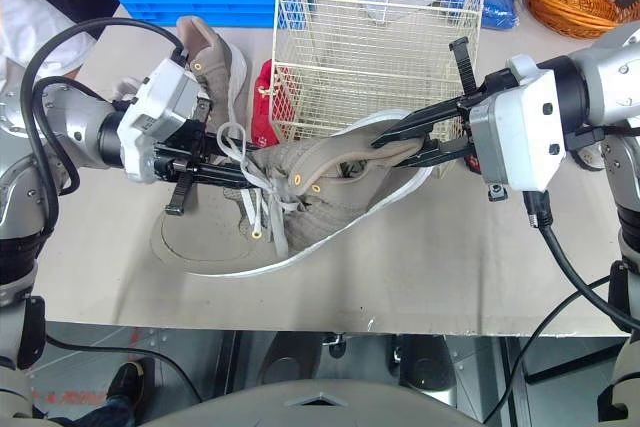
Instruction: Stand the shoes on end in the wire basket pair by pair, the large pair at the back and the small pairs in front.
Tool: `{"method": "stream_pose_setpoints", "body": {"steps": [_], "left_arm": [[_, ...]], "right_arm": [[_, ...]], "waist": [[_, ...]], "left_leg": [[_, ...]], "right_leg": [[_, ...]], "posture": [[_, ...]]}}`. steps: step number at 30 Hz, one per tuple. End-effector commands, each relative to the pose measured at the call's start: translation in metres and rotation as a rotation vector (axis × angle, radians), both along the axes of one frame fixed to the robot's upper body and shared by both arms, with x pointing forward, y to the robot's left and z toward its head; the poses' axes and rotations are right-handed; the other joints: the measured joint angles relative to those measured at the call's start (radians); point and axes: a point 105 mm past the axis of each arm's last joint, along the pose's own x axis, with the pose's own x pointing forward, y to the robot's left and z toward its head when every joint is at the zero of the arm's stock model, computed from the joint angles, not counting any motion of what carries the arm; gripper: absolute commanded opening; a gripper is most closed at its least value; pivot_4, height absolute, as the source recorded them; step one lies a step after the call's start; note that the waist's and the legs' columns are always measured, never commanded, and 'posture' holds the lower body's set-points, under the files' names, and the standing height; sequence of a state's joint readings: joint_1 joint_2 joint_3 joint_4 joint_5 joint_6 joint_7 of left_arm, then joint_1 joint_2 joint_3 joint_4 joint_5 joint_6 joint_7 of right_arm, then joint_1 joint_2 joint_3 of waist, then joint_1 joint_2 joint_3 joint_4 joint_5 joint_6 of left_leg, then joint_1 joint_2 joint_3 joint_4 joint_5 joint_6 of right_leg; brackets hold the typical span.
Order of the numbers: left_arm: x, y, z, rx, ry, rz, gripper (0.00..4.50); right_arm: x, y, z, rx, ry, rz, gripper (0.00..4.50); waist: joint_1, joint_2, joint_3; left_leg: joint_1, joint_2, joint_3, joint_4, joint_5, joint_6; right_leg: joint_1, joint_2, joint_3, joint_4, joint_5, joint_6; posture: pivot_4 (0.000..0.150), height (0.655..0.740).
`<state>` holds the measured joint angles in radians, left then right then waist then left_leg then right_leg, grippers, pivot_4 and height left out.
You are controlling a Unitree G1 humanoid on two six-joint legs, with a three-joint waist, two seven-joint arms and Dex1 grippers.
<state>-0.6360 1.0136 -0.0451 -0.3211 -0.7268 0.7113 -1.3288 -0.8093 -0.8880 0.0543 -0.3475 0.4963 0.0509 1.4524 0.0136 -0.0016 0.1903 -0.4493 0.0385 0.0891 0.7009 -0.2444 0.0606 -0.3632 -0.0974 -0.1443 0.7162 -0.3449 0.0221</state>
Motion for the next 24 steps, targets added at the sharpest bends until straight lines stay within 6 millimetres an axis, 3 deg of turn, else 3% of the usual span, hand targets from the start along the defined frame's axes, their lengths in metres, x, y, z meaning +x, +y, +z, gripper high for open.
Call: {"method": "stream_pose_setpoints", "body": {"steps": [1, 6, 8, 9, 14, 18, 24], "left_arm": [[-0.007, -0.008, 0.012, -0.039, -0.051, -0.081, 0.50], [0.002, -0.012, 0.024, -0.174, -0.107, -0.013, 0.43], [0.006, -0.012, 0.031, -0.239, -0.129, 0.029, 0.43], [0.008, -0.011, 0.034, -0.271, -0.137, 0.048, 0.43], [0.013, -0.009, 0.049, -0.405, -0.187, 0.137, 0.41], [0.027, -0.015, 0.079, -0.611, -0.287, 0.223, 0.41], [0.056, -0.026, 0.096, -0.724, -0.542, 0.423, 0.41]], "right_arm": [[0.001, -0.001, 0.013, 0.050, -0.062, -0.030, 0.96], [0.013, -0.014, 0.020, 0.122, -0.045, -0.143, 3.21], [0.019, -0.024, 0.031, 0.207, -0.023, -0.221, 4.31], [0.023, -0.029, 0.036, 0.243, -0.016, -0.264, 4.50], [0.034, -0.054, 0.050, 0.449, 0.109, -0.441, 4.50], [0.037, -0.071, 0.051, 0.635, 0.349, -0.556, 4.50], [0.045, -0.051, 0.052, 0.899, 0.570, -0.591, 4.50]], "waist": [[0.001, 0.000, 0.000], [0.001, 0.000, 0.000], [0.001, 0.000, 0.000], [0.001, -0.001, 0.000], [0.001, -0.001, 0.000], [0.008, -0.002, 0.001], [0.000, -0.002, 0.000]], "left_leg": [[0.000, 0.000, 0.000, 0.000, 0.000, 0.000], [0.000, 0.000, 0.000, 0.000, 0.000, 0.000], [0.000, 0.000, 0.000, 0.000, 0.000, 0.000], [0.000, 0.000, 0.000, 0.000, 0.000, 0.000], [0.000, 0.000, 0.000, 0.000, 0.000, 0.000], [-0.001, 0.000, -0.002, 0.001, 0.000, 0.000], [-0.001, -0.001, -0.002, 0.001, 0.000, 0.000]], "right_leg": [[0.000, 0.000, 0.000, 0.000, 0.000, 0.000], [0.000, 0.000, 0.000, 0.000, 0.000, 0.000], [0.000, 0.000, 0.000, 0.000, 0.000, 0.000], [0.000, 0.000, 0.000, 0.000, 0.000, 0.000], [0.000, -0.001, -0.001, 0.000, 0.000, 0.000], [0.002, -0.002, -0.003, 0.001, 0.000, 0.000], [0.002, -0.002, -0.003, 0.002, 0.000, 0.000]], "posture": [[0.150, 0.6860], [0.150, 0.6860], [0.150, 0.6860], [0.150, 0.6860], [0.150, 0.6860], [0.150, 0.6860], [0.150, 0.6860]]}}
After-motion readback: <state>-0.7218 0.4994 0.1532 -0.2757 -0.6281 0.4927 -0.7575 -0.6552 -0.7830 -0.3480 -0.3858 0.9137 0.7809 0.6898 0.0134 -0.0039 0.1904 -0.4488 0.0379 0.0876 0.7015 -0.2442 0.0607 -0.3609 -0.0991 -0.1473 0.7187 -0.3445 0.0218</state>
